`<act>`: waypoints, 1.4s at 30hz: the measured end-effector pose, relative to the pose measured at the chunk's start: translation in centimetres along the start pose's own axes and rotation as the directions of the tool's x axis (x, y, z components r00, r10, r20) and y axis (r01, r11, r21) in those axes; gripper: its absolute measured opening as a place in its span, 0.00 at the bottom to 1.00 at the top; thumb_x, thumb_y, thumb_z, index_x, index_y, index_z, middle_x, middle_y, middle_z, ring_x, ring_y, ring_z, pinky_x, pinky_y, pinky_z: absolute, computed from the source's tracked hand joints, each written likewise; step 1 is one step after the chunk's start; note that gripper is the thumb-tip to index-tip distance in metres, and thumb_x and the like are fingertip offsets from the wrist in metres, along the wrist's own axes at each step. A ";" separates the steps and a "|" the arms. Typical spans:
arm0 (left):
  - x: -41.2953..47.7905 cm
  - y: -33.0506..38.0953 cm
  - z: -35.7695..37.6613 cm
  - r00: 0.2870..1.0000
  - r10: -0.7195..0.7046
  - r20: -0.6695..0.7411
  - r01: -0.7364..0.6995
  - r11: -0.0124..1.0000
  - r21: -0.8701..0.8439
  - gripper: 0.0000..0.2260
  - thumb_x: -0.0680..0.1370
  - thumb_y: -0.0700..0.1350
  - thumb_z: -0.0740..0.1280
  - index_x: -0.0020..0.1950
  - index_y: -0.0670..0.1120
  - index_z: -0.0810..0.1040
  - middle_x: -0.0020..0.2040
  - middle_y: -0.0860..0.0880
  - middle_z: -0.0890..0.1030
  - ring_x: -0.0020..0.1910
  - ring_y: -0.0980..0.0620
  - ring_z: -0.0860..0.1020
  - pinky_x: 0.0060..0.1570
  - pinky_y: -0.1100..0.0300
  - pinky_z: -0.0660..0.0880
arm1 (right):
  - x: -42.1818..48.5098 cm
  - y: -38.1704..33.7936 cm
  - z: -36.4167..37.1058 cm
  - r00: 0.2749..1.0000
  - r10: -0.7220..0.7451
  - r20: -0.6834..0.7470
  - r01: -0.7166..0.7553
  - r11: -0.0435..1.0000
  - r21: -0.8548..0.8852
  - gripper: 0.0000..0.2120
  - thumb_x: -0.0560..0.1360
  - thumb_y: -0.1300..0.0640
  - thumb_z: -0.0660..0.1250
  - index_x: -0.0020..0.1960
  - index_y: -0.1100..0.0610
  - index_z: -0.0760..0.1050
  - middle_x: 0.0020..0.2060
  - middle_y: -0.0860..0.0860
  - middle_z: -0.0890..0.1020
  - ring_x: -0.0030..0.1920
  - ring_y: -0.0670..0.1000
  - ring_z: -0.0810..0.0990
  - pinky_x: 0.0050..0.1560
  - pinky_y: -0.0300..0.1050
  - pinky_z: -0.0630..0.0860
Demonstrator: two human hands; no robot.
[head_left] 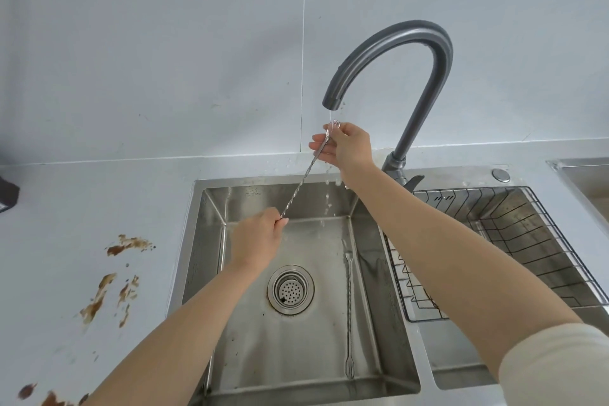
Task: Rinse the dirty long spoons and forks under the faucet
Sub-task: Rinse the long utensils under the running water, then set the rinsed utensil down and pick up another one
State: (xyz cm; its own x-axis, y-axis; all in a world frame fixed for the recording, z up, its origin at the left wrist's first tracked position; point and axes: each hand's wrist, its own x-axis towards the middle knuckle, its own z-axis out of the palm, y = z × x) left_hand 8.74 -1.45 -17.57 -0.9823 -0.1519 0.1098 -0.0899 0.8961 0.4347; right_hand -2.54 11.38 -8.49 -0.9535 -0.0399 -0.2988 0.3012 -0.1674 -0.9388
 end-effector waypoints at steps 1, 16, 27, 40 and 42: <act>0.0 0.3 0.1 1.000 0.006 0.004 -0.006 1.000 -0.001 0.13 0.79 0.46 0.61 0.44 0.37 0.78 0.39 0.40 0.83 0.40 0.40 0.80 0.35 0.55 0.71 | 0.0 0.0 -0.1 1.000 -0.006 0.016 0.005 1.000 0.006 0.06 0.78 0.66 0.59 0.44 0.61 0.71 0.35 0.55 0.78 0.34 0.52 0.79 0.32 0.37 0.80; -1.8 2.3 5.5 0.973 -0.098 0.208 0.130 0.980 -0.150 0.14 0.78 0.46 0.62 0.39 0.39 0.78 0.31 0.45 0.74 0.33 0.48 0.71 0.38 0.58 0.67 | -0.7 7.8 -3.5 0.994 0.113 0.003 -0.106 0.942 -0.317 0.09 0.74 0.70 0.64 0.47 0.59 0.71 0.34 0.54 0.78 0.28 0.49 0.79 0.34 0.42 0.80; -6.6 1.1 13.7 0.781 -0.197 0.593 0.347 0.926 -0.149 0.13 0.77 0.42 0.64 0.33 0.40 0.74 0.34 0.43 0.73 0.37 0.46 0.72 0.37 0.58 0.63 | -2.0 20.6 -8.2 0.868 0.484 -0.109 -0.465 0.716 -0.521 0.09 0.73 0.72 0.62 0.47 0.60 0.70 0.30 0.55 0.75 0.25 0.50 0.74 0.26 0.39 0.76; -9.8 -0.2 19.5 0.576 -0.247 0.780 0.219 0.965 0.144 0.11 0.79 0.44 0.59 0.55 0.41 0.77 0.55 0.42 0.80 0.55 0.42 0.77 0.51 0.53 0.74 | -2.8 29.1 -10.2 0.841 0.508 -0.186 -0.440 0.443 -0.781 0.16 0.73 0.68 0.66 0.33 0.56 0.64 0.41 0.60 0.77 0.27 0.51 0.75 0.28 0.42 0.77; -10.2 -0.2 19.9 0.574 -0.239 0.783 0.192 0.969 0.156 0.11 0.79 0.43 0.59 0.56 0.41 0.77 0.56 0.42 0.79 0.56 0.43 0.77 0.52 0.53 0.74 | -2.9 29.8 -10.2 0.840 0.519 -0.160 -0.418 0.431 -0.800 0.17 0.74 0.67 0.66 0.32 0.56 0.63 0.40 0.60 0.76 0.27 0.50 0.75 0.25 0.40 0.75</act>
State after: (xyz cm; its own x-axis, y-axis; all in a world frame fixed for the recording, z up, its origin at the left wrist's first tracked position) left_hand 15.52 8.18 -36.57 -0.6713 0.0250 -0.7407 -0.3009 0.9042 0.3032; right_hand 9.35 16.59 -37.38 -0.6426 0.0370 -0.7653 0.5384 0.7325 -0.4167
